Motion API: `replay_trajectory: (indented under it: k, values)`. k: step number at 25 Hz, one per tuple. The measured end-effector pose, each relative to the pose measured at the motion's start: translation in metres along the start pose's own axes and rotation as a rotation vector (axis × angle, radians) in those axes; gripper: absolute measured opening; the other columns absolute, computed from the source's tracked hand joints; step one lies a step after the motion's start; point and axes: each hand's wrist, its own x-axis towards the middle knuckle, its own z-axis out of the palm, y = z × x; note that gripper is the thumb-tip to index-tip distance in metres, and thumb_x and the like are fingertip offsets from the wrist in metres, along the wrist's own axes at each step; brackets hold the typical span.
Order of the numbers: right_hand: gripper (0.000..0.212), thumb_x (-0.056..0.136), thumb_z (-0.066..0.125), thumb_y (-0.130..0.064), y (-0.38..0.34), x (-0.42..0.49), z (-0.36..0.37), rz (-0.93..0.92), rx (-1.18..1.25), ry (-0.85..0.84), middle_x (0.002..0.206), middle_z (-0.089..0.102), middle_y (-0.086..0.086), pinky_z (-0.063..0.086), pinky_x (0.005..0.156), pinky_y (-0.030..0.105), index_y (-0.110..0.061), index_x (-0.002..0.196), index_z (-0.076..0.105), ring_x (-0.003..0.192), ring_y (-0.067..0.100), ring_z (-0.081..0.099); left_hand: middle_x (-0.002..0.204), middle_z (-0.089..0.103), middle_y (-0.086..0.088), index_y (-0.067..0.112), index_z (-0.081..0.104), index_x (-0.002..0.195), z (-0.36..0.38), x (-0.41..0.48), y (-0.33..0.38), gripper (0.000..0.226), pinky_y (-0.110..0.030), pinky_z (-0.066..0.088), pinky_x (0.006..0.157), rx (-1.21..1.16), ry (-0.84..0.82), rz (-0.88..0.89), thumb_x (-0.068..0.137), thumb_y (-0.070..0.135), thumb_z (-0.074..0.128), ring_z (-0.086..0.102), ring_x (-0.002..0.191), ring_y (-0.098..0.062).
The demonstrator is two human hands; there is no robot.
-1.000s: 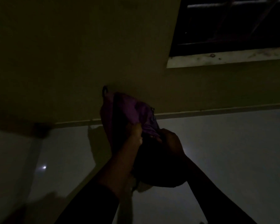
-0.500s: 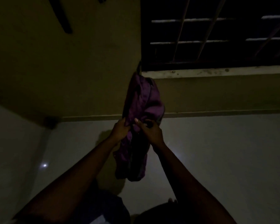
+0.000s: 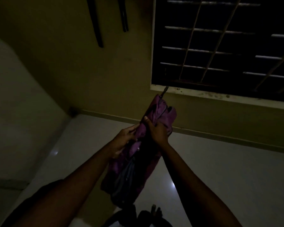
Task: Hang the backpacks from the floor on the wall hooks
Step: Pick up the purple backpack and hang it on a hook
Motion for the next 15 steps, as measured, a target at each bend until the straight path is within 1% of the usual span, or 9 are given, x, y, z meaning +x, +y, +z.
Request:
replay_trajectory:
  k: [1,3,4,5,6,9,10,12,15]
  values:
    - [0.038,0.09,0.055,-0.037,0.001,-0.005,-0.003,-0.043,-0.128,-0.06,0.079,0.059,0.011,0.046,0.07,0.027,-0.001,0.08,0.054,0.072,0.019,0.056,0.112,0.063,-0.002,0.017,0.058,0.119,0.004,-0.006,0.005,0.03,-0.024,0.055,0.072,-0.18,0.05,-0.061,0.093,0.012,0.044,0.064,0.092,-0.017]
    - [0.03,0.092,0.052,-0.033,0.0,-0.024,0.0,-0.123,-0.321,-0.249,0.075,0.057,0.011,0.042,0.065,0.026,-0.006,0.081,0.055,0.068,0.018,0.053,0.105,0.06,-0.001,0.019,0.058,0.116,0.009,-0.011,0.017,0.036,-0.032,0.053,0.066,-0.272,0.17,-0.153,0.092,0.043,0.044,0.063,0.088,-0.025]
    - [0.029,0.094,0.05,-0.031,0.003,-0.034,0.004,-0.156,-0.393,-0.355,0.087,0.063,0.012,0.046,0.074,0.027,-0.003,0.094,0.06,0.078,0.021,0.059,0.103,0.061,0.0,0.018,0.057,0.12,0.013,-0.013,0.024,0.046,-0.016,0.022,0.044,-0.242,0.202,-0.188,0.088,0.051,0.047,0.065,0.09,-0.029]
    - [0.034,0.094,0.048,-0.029,0.005,-0.046,0.009,-0.201,-0.454,-0.436,0.105,0.066,0.016,0.048,0.087,0.03,-0.001,0.111,0.059,0.093,0.025,0.061,0.102,0.062,0.003,0.015,0.056,0.123,0.016,-0.016,0.03,0.05,-0.058,0.032,0.097,-0.22,0.225,-0.198,0.086,0.05,0.053,0.066,0.088,-0.034]
    - [0.04,0.095,0.047,-0.03,0.008,-0.059,0.013,-0.232,-0.5,-0.479,0.119,0.062,0.018,0.045,0.096,0.034,-0.003,0.123,0.053,0.106,0.027,0.059,0.102,0.063,0.003,0.01,0.056,0.124,0.021,-0.021,0.032,0.049,-0.035,0.057,0.062,-0.237,0.262,-0.201,0.086,0.042,0.058,0.066,0.082,-0.031]
    - [0.044,0.094,0.046,-0.038,0.02,-0.096,0.015,-0.231,-0.453,-0.476,0.13,0.058,0.014,0.036,0.108,0.036,-0.01,0.127,0.052,0.118,0.025,0.053,0.097,0.065,-0.007,-0.001,0.058,0.121,0.016,-0.039,0.016,0.04,-0.029,0.054,0.063,-0.195,0.487,-0.074,0.086,0.015,0.062,0.061,0.076,-0.021]
    - [0.042,0.093,0.047,-0.039,0.025,-0.107,0.013,-0.249,-0.444,-0.426,0.123,0.063,0.013,0.038,0.105,0.033,-0.01,0.12,0.058,0.113,0.024,0.056,0.098,0.065,-0.009,-0.001,0.059,0.12,0.011,-0.046,0.006,0.037,-0.03,0.054,0.067,-0.168,0.518,-0.021,0.084,0.009,0.063,0.062,0.075,-0.02]
    - [0.037,0.091,0.052,-0.039,0.028,-0.128,0.004,-0.29,-0.397,-0.242,0.095,0.072,0.012,0.046,0.081,0.024,-0.005,0.094,0.067,0.089,0.022,0.066,0.105,0.065,-0.011,0.0,0.059,0.12,0.005,-0.063,-0.012,0.038,-0.031,0.054,0.072,-0.146,0.499,0.037,0.083,0.003,0.063,0.063,0.077,-0.021]
    - [0.02,0.086,0.06,-0.037,0.02,-0.143,-0.017,-0.234,-0.205,-0.092,0.071,0.068,-0.005,0.046,0.056,0.011,-0.019,0.078,0.066,0.06,0.002,0.064,0.112,0.064,-0.011,0.0,0.057,0.123,-0.001,-0.089,-0.037,0.04,-0.029,0.053,0.078,0.004,0.412,0.09,0.084,-0.001,0.06,0.064,0.09,-0.022]
